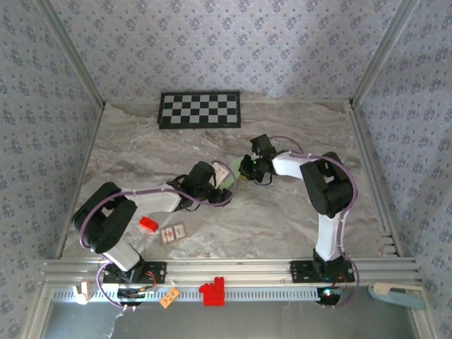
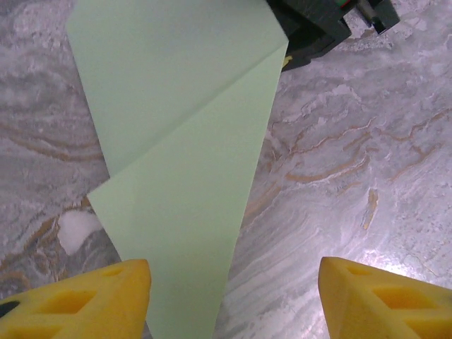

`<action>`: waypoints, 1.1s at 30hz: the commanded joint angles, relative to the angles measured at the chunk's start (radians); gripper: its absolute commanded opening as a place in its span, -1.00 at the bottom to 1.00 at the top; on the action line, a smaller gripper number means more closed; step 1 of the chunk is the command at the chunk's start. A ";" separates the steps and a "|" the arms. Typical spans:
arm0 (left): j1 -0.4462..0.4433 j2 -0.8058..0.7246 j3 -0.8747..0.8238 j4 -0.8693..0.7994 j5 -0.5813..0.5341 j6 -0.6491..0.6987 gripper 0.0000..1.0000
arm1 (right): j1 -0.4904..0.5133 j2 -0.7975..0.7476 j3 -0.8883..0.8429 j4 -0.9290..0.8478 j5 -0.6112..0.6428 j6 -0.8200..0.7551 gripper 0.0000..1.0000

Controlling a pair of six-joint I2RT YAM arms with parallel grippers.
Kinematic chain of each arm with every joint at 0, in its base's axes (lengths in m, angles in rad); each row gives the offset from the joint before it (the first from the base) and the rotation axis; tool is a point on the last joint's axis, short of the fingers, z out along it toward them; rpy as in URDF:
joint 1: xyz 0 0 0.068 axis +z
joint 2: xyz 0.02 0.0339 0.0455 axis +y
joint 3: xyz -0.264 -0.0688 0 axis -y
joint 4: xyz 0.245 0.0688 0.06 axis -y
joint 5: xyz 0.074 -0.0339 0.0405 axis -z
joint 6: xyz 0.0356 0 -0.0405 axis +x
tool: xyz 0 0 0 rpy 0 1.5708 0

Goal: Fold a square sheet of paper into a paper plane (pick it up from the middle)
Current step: Turn over the paper at the center of the table.

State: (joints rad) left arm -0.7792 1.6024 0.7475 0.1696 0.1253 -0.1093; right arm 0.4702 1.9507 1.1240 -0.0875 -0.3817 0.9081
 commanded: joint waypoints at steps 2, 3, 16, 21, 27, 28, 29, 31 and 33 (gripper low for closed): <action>-0.002 0.054 0.051 0.032 -0.024 0.096 0.26 | 0.008 0.036 0.007 -0.082 0.031 -0.006 -0.74; -0.003 0.067 0.061 0.030 -0.022 0.104 0.24 | 0.009 0.037 0.008 -0.084 0.030 -0.006 -0.73; 0.002 0.110 0.055 0.059 -0.032 0.165 -0.12 | 0.009 0.033 0.003 -0.090 0.029 -0.005 -0.74; 0.014 0.103 0.045 0.076 -0.029 0.175 -0.27 | 0.008 0.031 0.002 -0.092 0.029 -0.005 -0.74; 0.033 0.091 0.035 0.088 -0.007 0.179 -0.47 | 0.009 0.033 0.002 -0.095 0.029 -0.005 -0.74; 0.035 0.088 0.035 0.089 -0.001 0.180 -0.50 | 0.010 0.033 0.002 -0.094 0.029 -0.005 -0.74; 0.040 0.087 0.032 0.090 0.010 0.181 -0.55 | 0.010 0.033 0.002 -0.095 0.028 -0.005 -0.74; 0.051 0.084 0.034 0.088 0.038 0.177 -0.62 | 0.010 0.033 0.001 -0.094 0.025 -0.005 -0.74; 0.062 0.085 0.035 0.087 0.068 0.174 -0.69 | 0.010 0.030 0.001 -0.093 0.023 -0.005 -0.74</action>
State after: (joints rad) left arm -0.7307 1.7039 0.7883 0.2371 0.1314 0.0593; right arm 0.4713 1.9507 1.1248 -0.0944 -0.3817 0.9081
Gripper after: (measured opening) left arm 0.166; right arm 0.132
